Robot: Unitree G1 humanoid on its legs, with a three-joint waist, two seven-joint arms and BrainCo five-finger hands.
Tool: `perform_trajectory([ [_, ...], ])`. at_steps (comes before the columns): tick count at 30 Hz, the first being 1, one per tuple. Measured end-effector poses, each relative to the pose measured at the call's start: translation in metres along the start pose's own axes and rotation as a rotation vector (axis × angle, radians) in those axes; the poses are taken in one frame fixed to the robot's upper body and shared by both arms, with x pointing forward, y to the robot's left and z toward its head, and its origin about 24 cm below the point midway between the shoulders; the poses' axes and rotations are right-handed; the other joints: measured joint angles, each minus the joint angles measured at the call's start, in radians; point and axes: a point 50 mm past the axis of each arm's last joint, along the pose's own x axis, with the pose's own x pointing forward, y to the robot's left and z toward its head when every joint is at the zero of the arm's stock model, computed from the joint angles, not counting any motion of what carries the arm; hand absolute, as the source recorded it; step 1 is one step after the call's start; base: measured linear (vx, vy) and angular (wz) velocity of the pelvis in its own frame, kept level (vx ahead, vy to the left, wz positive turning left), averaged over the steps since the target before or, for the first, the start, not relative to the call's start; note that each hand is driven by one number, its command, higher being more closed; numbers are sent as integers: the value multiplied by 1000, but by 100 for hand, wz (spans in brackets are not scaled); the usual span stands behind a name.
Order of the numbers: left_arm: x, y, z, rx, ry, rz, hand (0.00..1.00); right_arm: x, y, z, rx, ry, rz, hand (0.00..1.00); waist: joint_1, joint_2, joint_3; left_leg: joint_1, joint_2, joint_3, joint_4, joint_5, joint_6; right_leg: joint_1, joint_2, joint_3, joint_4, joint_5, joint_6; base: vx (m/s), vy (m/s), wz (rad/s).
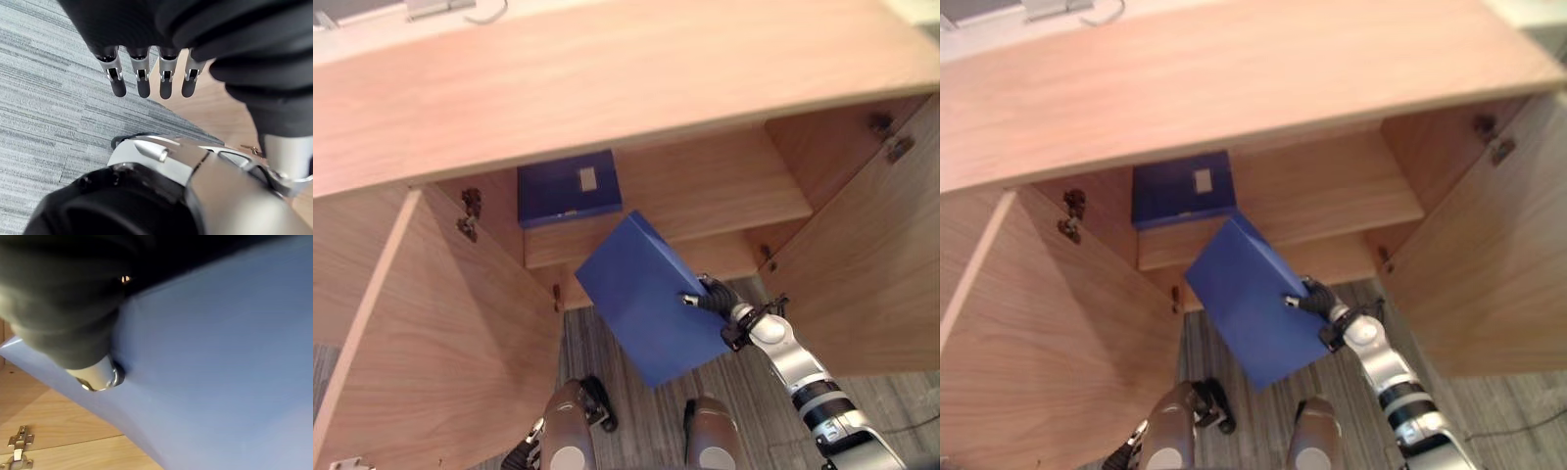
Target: Walk over to the cabinet, pick up the folder, carry it to the office cabinet, place the folder inside the office cabinet, then close the office cabinet door
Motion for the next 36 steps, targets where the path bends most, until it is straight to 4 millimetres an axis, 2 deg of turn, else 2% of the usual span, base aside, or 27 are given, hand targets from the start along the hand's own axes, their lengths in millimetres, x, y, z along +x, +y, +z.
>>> perform_trajectory([
  [5, -2, 0, 3, -53, -59, -8, 0, 6, -14, 20, 50, -84, -84, 100, 13, -16, 10, -124, -8, 44, 82, -23, 30, -185, -51, 58, 137, -33, 17, -51, 87, -8],
  [8, 0, 1, 13, -52, -86, -3, 0, 7, -34, 39, 102, -163, -152, 100, 12, -29, 18, -209, 0, 40, 116, -23, 37, -279, -57, 60, 186, -34, 17, -63, 66, 6],
  [9, 0, 1, 19, -51, -105, -3, 0, 4, -42, 45, 164, -206, -181, 100, 12, -42, 28, -248, 3, 33, 129, -22, 39, -315, -57, 58, 201, -35, 17, -71, 60, 10],
  [11, 1, 0, 23, -51, -115, -7, 0, 2, -47, 47, 237, -236, -198, 100, 11, -44, 40, -271, 4, 21, 136, -20, 43, -327, -58, 50, 204, -35, 17, -42, 53, 15],
  [14, 2, -3, 25, -28, -112, -23, 0, 3, -52, 54, 505, -342, -217, 100, 12, -42, 58, -329, 1, -3, 157, -20, 55, -356, -65, 28, 212, -35, 17, -32, 72, 21],
  [18, 3, -10, 36, 11, -137, -37, 0, 12, -50, 87, 960, -602, -197, 100, 33, -40, 77, -377, -18, -37, 167, -13, 69, -367, -90, -10, 224, -35, 18, -22, 64, 27],
  [23, 3, -17, 45, -21, -186, -26, 0, 4, -62, 132, 1203, -896, -189, 100, 51, -28, 93, -378, -51, -70, 171, -10, 75, -328, -126, -51, 230, -48, 30, -7, 42, 28],
  [25, 2, -20, 48, -79, -206, -20, 0, -5, -78, 150, 1295, -1019, -231, 100, 69, -27, 95, -380, -59, -80, 170, -12, 69, -315, -134, -66, 228, -49, 31, -14, 33, 21],
  [29, -1, -21, 49, -167, -232, -21, 0, -12, -100, 162, 1412, -1088, -312, 100, 80, -27, 95, -391, -71, -83, 161, -8, 66, -306, -153, -93, 217, -49, 33, 7, 25, 19],
  [31, -3, -24, 53, -199, -254, -35, 0, -13, -113, 171, 1486, -1141, -334, 100, 85, -27, 95, -405, -73, -91, 158, 0, 79, -305, -154, -107, 209, -47, 36, 32, 14, 15],
  [33, -4, -31, 60, -217, -286, -64, 0, -17, -137, 185, 1598, -1228, -391, 100, 97, -27, 95, -422, -76, -99, 158, 6, 86, -308, -157, -124, 204, -46, 36, 49, -4, 13],
  [36, -5, -35, 62, -230, -296, -80, 0, -23, -162, 190, 1655, -1265, -469, 100, 112, -26, 95, -439, -79, -114, 159, 8, 87, -309, -160, -145, 202, -46, 36, 52, -23, 11],
])
